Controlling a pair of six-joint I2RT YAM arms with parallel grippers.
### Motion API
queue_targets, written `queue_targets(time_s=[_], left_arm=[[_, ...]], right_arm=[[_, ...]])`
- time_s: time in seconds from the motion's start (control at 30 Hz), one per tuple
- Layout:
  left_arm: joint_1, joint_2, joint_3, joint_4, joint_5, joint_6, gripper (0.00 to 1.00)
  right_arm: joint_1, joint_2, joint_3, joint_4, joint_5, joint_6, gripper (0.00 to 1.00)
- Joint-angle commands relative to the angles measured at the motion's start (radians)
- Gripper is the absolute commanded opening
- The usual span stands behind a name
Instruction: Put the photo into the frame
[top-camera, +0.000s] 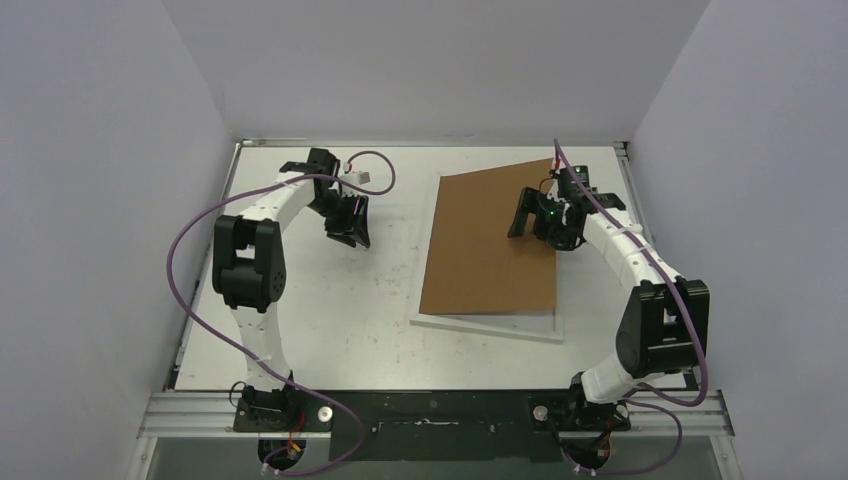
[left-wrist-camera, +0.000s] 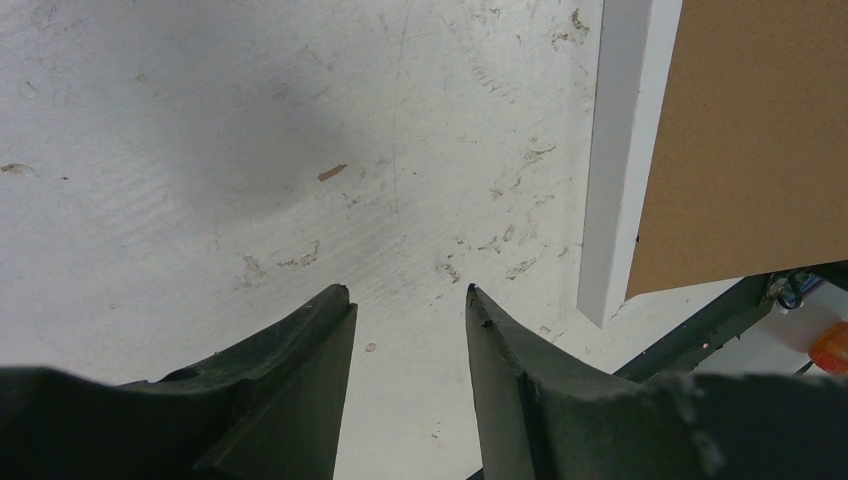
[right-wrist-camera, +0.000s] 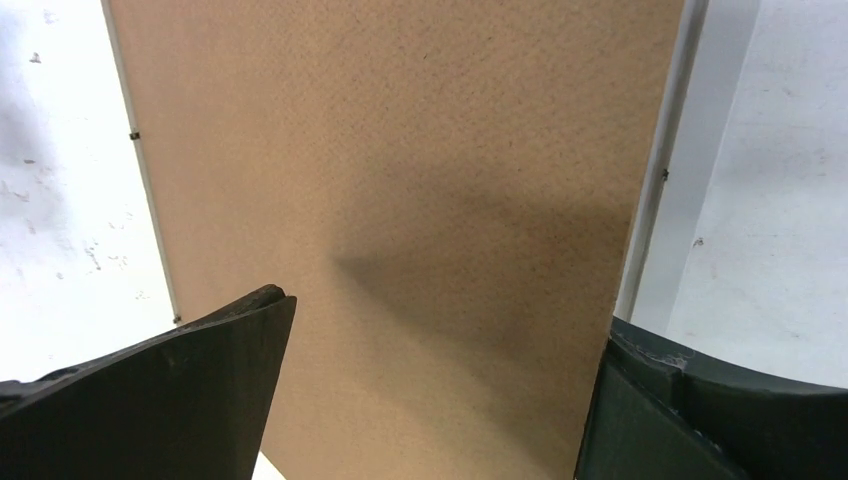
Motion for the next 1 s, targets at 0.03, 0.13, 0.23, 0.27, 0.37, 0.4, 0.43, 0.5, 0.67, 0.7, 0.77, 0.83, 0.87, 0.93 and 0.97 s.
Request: queue_targets(time_s=[0.03, 0.13, 0.23, 0.27, 0.37, 0.4, 0.43, 0.5, 0.67, 0.7, 0.77, 0.83, 0.87, 0.93, 0.97], left_arm=[[0.01, -0.031, 0.0, 0.018, 0.032, 0.011, 0.43], [0.01, -0.033, 0.0, 0.019, 0.034, 0.011, 0.43], [0.01, -0.034, 0.0, 0.019, 0.037, 0.01, 0.43], [0.01, -0.034, -0.003, 0.019, 0.037, 0.009, 0.43], [0.01, -0.035, -0.007, 0.022, 0.04, 0.01, 0.42], [0.01, -0.034, -0.008, 0.022, 0.04, 0.01, 0.42], [0.01, -0.035, -0.008, 0.023, 0.04, 0.01, 0.42], [0.01, -0.034, -0.007, 0.022, 0.041, 0.01, 0.42], [0.01, -0.032, -0.007, 0.023, 0.044, 0.007, 0.42], [0.01, -0.032, -0.007, 0.023, 0.045, 0.006, 0.42], [0.01, -0.032, -0.007, 0.024, 0.044, 0.007, 0.42], [0.01, -0.031, -0.007, 0.023, 0.044, 0.006, 0.42], [0.01, -0.03, -0.006, 0.024, 0.045, 0.006, 0.42], [0.01, -0.03, -0.007, 0.024, 0.045, 0.006, 0.42], [0.01, -0.029, -0.007, 0.023, 0.046, 0.007, 0.42]], right_arm=[[0.014, -0.019, 0.048, -0.003, 0.065, -0.014, 0.95], [0.018, -0.018, 0.059, -0.014, 0.081, -0.017, 0.9], [0.023, -0.014, 0.071, -0.027, 0.093, -0.022, 0.9], [0.024, -0.015, 0.073, -0.029, 0.099, -0.024, 0.9], [0.035, -0.01, 0.089, -0.046, 0.134, -0.03, 0.9], [0.039, -0.007, 0.095, -0.057, 0.153, -0.031, 0.9], [0.042, -0.003, 0.103, -0.069, 0.185, -0.032, 0.9], [0.049, 0.001, 0.111, -0.079, 0.209, -0.035, 0.9], [0.071, 0.011, 0.123, -0.092, 0.267, -0.03, 0.9], [0.076, 0.013, 0.124, -0.094, 0.272, -0.03, 0.9], [0.08, 0.014, 0.123, -0.091, 0.274, -0.03, 0.9], [0.082, 0.017, 0.124, -0.093, 0.279, -0.03, 0.9], [0.084, 0.017, 0.124, -0.09, 0.278, -0.03, 0.9], [0.086, 0.021, 0.127, -0.091, 0.284, -0.03, 0.9], [0.087, 0.023, 0.13, -0.096, 0.288, -0.032, 0.9]])
